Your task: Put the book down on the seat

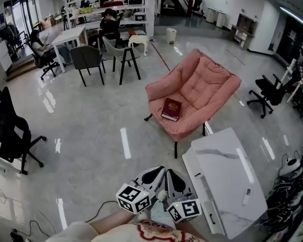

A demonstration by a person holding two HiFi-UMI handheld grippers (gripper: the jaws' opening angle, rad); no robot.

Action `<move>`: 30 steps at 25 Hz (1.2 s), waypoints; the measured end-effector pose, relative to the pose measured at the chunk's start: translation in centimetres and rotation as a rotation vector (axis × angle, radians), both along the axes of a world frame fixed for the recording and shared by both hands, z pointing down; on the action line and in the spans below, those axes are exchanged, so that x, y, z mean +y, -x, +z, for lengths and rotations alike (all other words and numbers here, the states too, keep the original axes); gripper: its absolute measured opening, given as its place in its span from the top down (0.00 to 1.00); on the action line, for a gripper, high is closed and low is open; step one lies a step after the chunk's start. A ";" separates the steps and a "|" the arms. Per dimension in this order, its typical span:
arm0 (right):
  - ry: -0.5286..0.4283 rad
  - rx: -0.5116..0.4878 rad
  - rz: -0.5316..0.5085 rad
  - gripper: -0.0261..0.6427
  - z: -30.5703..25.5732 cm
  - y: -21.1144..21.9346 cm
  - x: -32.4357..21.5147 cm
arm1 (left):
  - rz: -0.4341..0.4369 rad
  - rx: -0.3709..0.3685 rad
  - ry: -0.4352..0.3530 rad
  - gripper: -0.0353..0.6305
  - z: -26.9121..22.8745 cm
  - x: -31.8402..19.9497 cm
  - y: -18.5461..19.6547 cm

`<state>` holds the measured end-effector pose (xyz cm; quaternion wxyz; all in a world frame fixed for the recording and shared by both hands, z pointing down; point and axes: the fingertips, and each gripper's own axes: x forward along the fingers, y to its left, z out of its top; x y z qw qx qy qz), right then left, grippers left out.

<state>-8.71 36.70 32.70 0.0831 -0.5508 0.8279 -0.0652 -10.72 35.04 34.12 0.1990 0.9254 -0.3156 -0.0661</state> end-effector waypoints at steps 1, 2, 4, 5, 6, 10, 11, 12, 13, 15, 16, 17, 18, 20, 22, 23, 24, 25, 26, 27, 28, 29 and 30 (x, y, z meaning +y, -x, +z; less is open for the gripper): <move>0.001 -0.005 0.003 0.96 0.0 0.1 0.8 | 0.007 0.004 0.001 0.94 -0.1 0.8 0.1; -0.001 -0.008 0.005 0.96 -0.2 0.0 1.5 | 0.014 0.010 -0.002 0.94 -0.4 1.5 0.1; -0.013 -0.006 0.009 0.96 -0.7 -0.4 2.6 | 0.021 0.026 -0.021 0.94 -1.3 2.7 -0.1; -0.019 -0.007 0.008 0.96 -1.1 -0.6 2.9 | 0.022 0.032 -0.034 0.94 -1.9 3.1 -0.2; -0.023 -0.012 0.006 0.96 -1.5 -0.7 3.2 | 0.021 0.035 -0.045 0.94 -2.4 3.5 -0.3; -0.025 -0.022 -0.003 0.96 -2.8 -0.4 4.8 | 0.011 0.037 -0.048 0.94 -3.5 5.3 -0.1; -0.028 -0.020 -0.005 0.96 -3.1 -0.5 5.4 | 0.009 0.040 -0.047 0.94 -3.7 5.9 -0.1; -0.037 -0.011 -0.007 0.96 -3.4 -0.6 6.1 | 0.008 0.046 -0.049 0.94 -3.8 6.4 -0.3; -0.048 0.004 -0.008 0.96 -3.6 -0.8 6.6 | 0.008 0.051 -0.051 0.94 -3.8 6.9 -0.6; -0.059 0.023 -0.010 0.96 -3.7 -1.5 7.2 | 0.011 0.049 -0.050 0.94 -3.7 7.3 -1.5; -0.057 0.020 -0.012 0.96 -3.6 -1.9 7.3 | 0.015 0.045 -0.049 0.94 -3.6 7.5 -1.9; -0.055 0.014 -0.014 0.96 -3.7 -2.1 7.4 | 0.018 0.042 -0.050 0.94 -3.6 7.7 -2.1; -0.054 0.010 -0.016 0.96 -3.7 -2.3 7.6 | 0.020 0.040 -0.053 0.94 -3.7 7.9 -2.3; -0.052 0.001 -0.014 0.96 -3.9 -2.5 7.7 | 0.019 0.040 -0.064 0.94 -3.9 8.2 -2.3; -0.049 -0.009 -0.009 0.96 -4.1 -2.8 7.8 | 0.013 0.040 -0.073 0.94 -4.3 8.3 -2.3; -0.052 -0.009 -0.005 0.96 -4.3 -3.0 7.9 | 0.009 0.040 -0.076 0.94 -4.4 8.4 -2.2; -0.058 -0.007 -0.002 0.96 -4.4 -3.1 8.1 | 0.005 0.039 -0.077 0.94 -4.4 8.5 -2.2; -0.063 -0.003 0.001 0.96 -4.5 -3.2 8.3 | 0.001 0.038 -0.076 0.94 -4.4 8.5 -2.1; -0.065 0.001 0.002 0.96 -4.5 -3.3 8.4 | -0.003 0.038 -0.075 0.94 -4.3 8.6 -2.1; -0.066 0.005 0.001 0.96 -4.5 -3.4 8.4 | -0.006 0.039 -0.074 0.94 -4.3 8.6 -2.0; -0.067 0.008 -0.002 0.96 -4.5 -3.3 8.5 | -0.009 0.039 -0.074 0.94 -4.3 8.6 -2.0; -0.067 0.011 -0.004 0.96 -4.5 -3.3 8.6 | -0.011 0.040 -0.074 0.94 -4.3 8.7 -1.9; -0.066 0.013 -0.006 0.96 -4.4 -3.1 8.6 | -0.012 0.040 -0.074 0.94 -4.4 8.6 -1.9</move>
